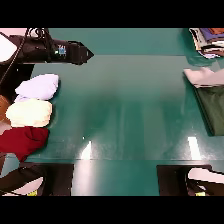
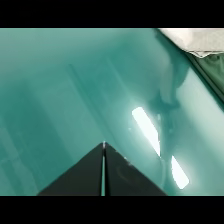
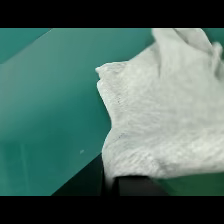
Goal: Fold the shirts.
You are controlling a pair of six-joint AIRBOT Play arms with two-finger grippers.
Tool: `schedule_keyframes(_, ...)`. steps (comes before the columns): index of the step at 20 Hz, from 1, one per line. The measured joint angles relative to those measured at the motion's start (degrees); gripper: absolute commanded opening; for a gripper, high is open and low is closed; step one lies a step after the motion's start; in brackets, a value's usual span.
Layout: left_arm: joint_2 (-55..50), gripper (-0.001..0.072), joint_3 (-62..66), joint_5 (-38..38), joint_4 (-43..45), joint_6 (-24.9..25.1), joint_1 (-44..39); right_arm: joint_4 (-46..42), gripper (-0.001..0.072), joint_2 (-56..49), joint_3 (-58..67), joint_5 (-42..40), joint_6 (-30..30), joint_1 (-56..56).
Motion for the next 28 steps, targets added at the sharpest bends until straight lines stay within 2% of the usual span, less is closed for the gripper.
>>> schedule_keyframes(5, 0.0, 0.0021, 0.0, 0.7, 0.0, 0.0, -0.5, 5.9, 0.0013, 0.1, 2.3, -2.4, 0.1, -4.5)
schedule_keyframes(8, 0.0, 0.0021, 0.0, 0.8, 0.0, -0.1, -0.6, 7.3, 0.0013, 0.3, 6.6, -0.2, 0.1, -5.3)
schedule_keyframes(14, 0.0, 0.0021, 0.0, 0.1, 0.1, 0.0, -0.6, 0.2, 0.0013, 4.8, 7.8, 4.8, 3.0, -5.8)
schedule_keyframes(21, 0.0, 0.0021, 0.0, -1.4, 0.2, 0.3, -0.6, -5.3, 0.0017, 14.3, -6.5, 8.5, 4.8, -12.6)
schedule_keyframes(22, 0.0, 0.0021, 0.0, -1.5, 0.2, 0.3, -0.6, -6.4, 0.0046, 15.6, -9.0, 9.4, 4.8, -14.3)
schedule_keyframes(23, 0.0, 0.0021, 0.0, -1.5, 0.2, 0.4, -0.6, -7.7, 0.0147, 16.7, -11.3, 10.0, 4.9, -15.8)
schedule_keyframes(24, 0.0, 0.0021, 0.0, -1.6, 0.2, 0.5, -0.6, -9.0, 0.0213, 17.9, -13.8, 10.6, 4.9, -17.4)
schedule_keyframes(25, 0.0, 0.0021, 0.0, -1.6, 0.2, 0.5, -0.6, -10.2, 0.0338, 18.9, -16.0, 10.9, 4.9, -18.8)
schedule_keyframes(26, 0.0, 0.0021, 0.0, -1.6, 0.2, 0.5, -0.6, -11.5, 0.0428, 19.8, -18.3, 11.3, 4.9, -20.2)
schedule_keyframes(27, 0.0, 0.0021, 0.0, -1.6, 0.2, 0.5, -0.6, -12.2, 0.0474, 20.6, -20.2, 11.5, 4.9, -21.4)
schedule_keyframes(28, 0.0, 0.0021, 0.0, -1.6, 0.2, 0.6, -0.6, -12.7, 0.0474, 21.3, -21.9, 11.8, 4.9, -22.6)
